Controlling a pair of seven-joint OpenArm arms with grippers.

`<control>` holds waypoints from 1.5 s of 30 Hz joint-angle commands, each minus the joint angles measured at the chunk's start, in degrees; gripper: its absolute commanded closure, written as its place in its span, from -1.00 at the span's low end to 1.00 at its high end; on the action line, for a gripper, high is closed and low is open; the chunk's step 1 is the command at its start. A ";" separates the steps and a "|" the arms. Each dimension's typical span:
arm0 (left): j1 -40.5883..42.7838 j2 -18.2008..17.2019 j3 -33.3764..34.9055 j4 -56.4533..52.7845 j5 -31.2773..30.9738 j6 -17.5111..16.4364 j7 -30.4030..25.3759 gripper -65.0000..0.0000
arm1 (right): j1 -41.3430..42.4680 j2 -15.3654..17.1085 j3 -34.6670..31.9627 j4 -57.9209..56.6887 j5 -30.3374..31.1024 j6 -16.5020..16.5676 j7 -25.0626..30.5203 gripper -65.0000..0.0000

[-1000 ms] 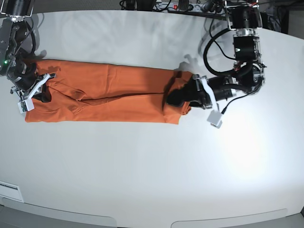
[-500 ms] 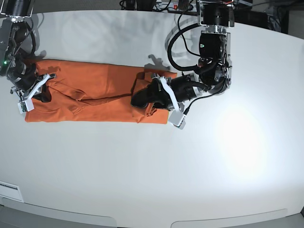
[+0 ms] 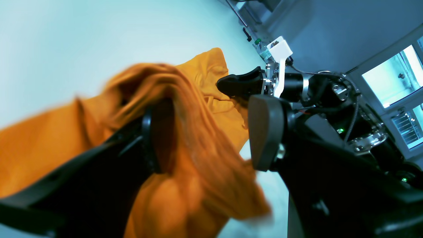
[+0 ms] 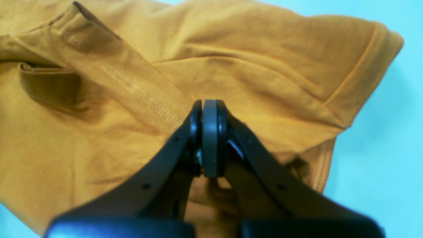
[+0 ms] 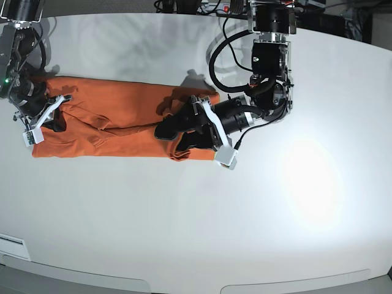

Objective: Fold the T-shirt properly
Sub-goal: 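Hold the end with the right gripper and fold the left gripper's end toward it, then release the folded end with the left gripper and pull the right gripper's end inward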

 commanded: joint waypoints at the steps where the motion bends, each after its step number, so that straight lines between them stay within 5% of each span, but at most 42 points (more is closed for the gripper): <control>1: -1.03 0.28 0.15 0.98 -1.49 -0.74 -1.31 -0.15 | 0.00 0.98 0.31 0.26 -1.27 0.00 -1.99 1.00; 8: -1.01 0.46 0.26 0.98 -0.66 -0.79 -2.60 -0.09 | -0.02 1.01 0.31 0.26 1.29 0.04 -2.08 1.00; 12: -1.03 0.46 0.26 0.98 2.97 -0.76 -2.62 1.00 | 0.00 0.98 0.31 0.26 1.33 0.59 -2.25 1.00; 20: -0.02 0.44 0.28 0.76 17.03 5.57 -4.74 1.00 | 0.66 1.77 0.42 0.28 3.76 0.85 -2.29 1.00; 26: 1.84 -0.17 0.28 0.66 25.64 11.32 -7.85 1.00 | 6.45 2.71 2.21 0.28 9.73 0.87 -6.45 0.29; 30: 2.23 -1.29 0.28 0.66 29.51 14.10 -8.55 1.00 | 11.67 3.80 6.88 0.28 16.92 0.87 -11.58 0.20; 34: 2.34 -2.60 0.28 0.66 30.47 15.67 -8.48 1.00 | 14.05 5.33 13.14 0.24 20.70 0.28 -17.38 0.20; 40: 2.34 -3.34 0.28 0.66 29.40 16.46 -8.07 1.00 | 8.59 6.88 17.62 -5.90 20.70 -4.98 -17.05 -0.18; 45: 2.34 -3.37 0.26 0.66 29.09 16.46 -7.74 1.00 | 7.61 6.93 17.68 -19.63 26.75 0.20 -17.92 -0.17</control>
